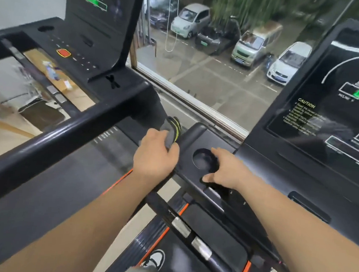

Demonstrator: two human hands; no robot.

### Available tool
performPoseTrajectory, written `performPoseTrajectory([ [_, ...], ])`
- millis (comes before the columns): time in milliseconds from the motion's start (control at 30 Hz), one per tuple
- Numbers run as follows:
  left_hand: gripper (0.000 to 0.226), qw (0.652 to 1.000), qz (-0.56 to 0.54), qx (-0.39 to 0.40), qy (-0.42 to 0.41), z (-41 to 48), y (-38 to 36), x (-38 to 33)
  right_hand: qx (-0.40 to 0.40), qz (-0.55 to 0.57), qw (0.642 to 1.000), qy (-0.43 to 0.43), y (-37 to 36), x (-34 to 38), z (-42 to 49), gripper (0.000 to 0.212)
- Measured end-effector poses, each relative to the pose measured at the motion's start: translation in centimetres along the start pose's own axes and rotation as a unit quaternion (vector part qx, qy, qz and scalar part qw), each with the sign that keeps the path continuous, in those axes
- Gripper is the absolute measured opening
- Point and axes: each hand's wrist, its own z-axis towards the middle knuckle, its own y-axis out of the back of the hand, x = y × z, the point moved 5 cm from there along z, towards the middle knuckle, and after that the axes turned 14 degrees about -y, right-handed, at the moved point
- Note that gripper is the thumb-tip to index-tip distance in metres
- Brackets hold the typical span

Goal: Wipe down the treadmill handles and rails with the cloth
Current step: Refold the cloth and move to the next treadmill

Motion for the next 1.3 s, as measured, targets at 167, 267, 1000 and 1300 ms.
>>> performPoseTrajectory([
  [167, 0.074, 0.957, 0.180, 0.200, -0.108, -1.3, -7.5, 3.2, 0.054, -0.135, 0.989, -0.005, 0.7, 1.2, 3.3, 0.141],
  [267, 0.074, 0.948, 0.169, 0.226, -0.148, 1.2, -8.7, 3.6, 0.047, -0.127, 0.990, -0.038, 1.4, 1.3, 5.5, 0.146],
  [1000, 0.066, 0.918, 0.092, 0.317, -0.220, 12.6, -14.7, 2.6, -0.032, -0.066, 0.986, -0.150, 3.5, 1.4, 11.5, 0.062],
  [1300, 0.068, 0.950, 0.131, 0.245, -0.144, 8.9, -12.4, 1.8, -0.047, -0.106, 0.987, -0.112, 2.9, 1.3, 11.8, 0.047],
])
